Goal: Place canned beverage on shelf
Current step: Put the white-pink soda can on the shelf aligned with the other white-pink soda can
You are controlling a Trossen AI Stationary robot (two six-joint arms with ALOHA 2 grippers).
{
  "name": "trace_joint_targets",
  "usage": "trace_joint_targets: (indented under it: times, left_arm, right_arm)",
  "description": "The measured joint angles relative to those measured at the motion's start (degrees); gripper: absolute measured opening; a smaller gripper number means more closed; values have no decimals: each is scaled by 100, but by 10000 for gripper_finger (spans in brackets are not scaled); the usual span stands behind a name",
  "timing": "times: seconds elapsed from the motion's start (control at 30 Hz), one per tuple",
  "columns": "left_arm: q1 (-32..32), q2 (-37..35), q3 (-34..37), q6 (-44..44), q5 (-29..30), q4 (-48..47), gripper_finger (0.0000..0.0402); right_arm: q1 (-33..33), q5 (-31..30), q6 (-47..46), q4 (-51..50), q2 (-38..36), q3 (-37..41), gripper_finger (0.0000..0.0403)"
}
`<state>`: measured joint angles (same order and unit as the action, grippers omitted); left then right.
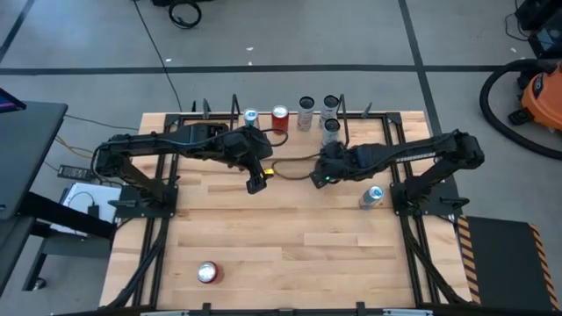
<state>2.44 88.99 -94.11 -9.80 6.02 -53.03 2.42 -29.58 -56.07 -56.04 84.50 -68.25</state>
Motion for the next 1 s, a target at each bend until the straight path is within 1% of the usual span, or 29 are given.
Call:
trace_joint_targets:
  times: [0.03, 0.2, 0.37, 0.47, 0.53, 0.73, 0.87, 1.0]
  left_arm:
    - [0, 0, 0, 0, 0, 0, 316]
    - [-2, -9, 0, 3, -11, -44, 316]
    - [0, -9, 0, -3, -5, 18, 316]
    - [2, -9, 0, -4, 1, 30, 316]
    - [2, -9, 0, -5, 7, 28, 316]
    - [2, -7, 0, 0, 7, 19, 316]
    - [2, -7, 0, 2, 4, 26, 316]
    - [2, -4, 0, 2, 6, 53, 316]
  right_arm:
    - [23, 82, 77, 23, 122, 6, 263]
    - [130, -79, 272, 383, 397, -13, 264]
    - [126, -32, 284, 410, 298, 7, 264]
    - [136, 164, 181, 420, 169, 13, 265]
    - [161, 191, 177, 491, 114, 13, 265]
    - [176, 168, 54, 500, 225, 15, 266]
    - [176, 139, 14, 571, 262, 15, 277]
    - [172, 333, 64, 743, 262, 15, 293]
